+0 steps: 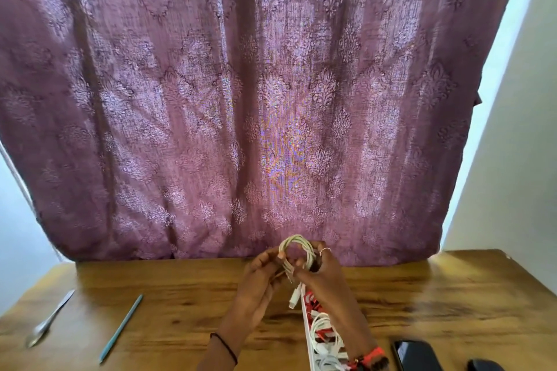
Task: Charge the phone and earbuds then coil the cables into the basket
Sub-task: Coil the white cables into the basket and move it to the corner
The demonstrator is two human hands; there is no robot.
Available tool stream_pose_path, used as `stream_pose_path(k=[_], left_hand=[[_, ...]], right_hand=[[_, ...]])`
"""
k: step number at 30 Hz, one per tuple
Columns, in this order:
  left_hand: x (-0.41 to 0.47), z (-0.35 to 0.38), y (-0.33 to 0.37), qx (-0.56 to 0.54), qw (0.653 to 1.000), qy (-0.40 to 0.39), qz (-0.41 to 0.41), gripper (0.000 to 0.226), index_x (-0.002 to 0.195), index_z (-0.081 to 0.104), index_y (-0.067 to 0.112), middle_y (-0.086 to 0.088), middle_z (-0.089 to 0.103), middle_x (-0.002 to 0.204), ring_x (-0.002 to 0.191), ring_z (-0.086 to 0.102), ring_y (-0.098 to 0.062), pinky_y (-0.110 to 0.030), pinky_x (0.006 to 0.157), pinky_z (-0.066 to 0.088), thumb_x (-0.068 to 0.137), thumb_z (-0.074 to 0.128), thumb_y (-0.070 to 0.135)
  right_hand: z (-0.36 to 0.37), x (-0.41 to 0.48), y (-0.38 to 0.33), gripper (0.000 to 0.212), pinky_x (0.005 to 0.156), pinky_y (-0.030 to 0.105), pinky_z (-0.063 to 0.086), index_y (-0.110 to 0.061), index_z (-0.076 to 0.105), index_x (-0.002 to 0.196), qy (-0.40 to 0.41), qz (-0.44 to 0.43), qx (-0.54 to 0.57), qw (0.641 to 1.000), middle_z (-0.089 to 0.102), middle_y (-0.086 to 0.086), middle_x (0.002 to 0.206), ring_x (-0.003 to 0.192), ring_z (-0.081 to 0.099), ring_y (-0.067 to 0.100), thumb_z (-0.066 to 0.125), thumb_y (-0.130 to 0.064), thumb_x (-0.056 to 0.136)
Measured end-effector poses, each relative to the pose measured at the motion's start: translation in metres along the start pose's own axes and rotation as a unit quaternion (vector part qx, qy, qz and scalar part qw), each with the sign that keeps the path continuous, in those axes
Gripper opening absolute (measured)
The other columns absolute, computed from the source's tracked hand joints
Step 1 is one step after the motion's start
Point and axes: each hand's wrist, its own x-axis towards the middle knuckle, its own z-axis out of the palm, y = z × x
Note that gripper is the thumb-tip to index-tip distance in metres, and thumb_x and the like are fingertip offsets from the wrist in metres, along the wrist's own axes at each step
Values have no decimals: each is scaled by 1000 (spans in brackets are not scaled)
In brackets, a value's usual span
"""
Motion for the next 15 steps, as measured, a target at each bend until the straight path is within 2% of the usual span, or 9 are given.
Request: stream_pose_path(k=[3,6,8,12,15], left_hand=[[1,-3,8,-9,1000,12,11,22,109,58,-7,-20,67,95,75,68,-20,-27,63,58,90,48,-4],[1,-3,11,-32,999,25,11,20,105,59,-7,-20,68,92,75,69,-21,-30,68,57,89,46,-6],[-1,-1,9,-51,998,35,16,18,100,61,-5,-18,70,87,74,69,-21,-30,69,57,89,46,-7],[-4,8,3,-104,993,55,22,15,95,58,-3,-18,69,81,69,69,-22,-29,64,58,88,45,-10],[-5,13,4,-126,990,55,26,17,91,59,-1,-15,70,78,70,69,-21,-28,65,58,87,45,-10]], right_hand=[[-4,-2,-6,51,74,25,53,-23,56,107,-33,-15,18,999,71,3,95,89,67,15,69,-15,57],[-6,-2,-10,52,66,15,51,-22,56,108,-33,-28,50,998,70,-2,82,73,66,-1,74,4,68],[-6,-1,-9,50,67,14,52,-20,55,107,-13,-32,44,998,67,-5,78,69,64,-6,74,7,69],[-5,-1,-2,32,75,27,56,-20,63,96,22,-42,9,999,73,-1,85,82,69,8,79,-10,70],[-9,1,-2,15,68,21,52,-21,69,82,28,-46,-5,999,74,-3,76,74,69,7,78,-14,72]])
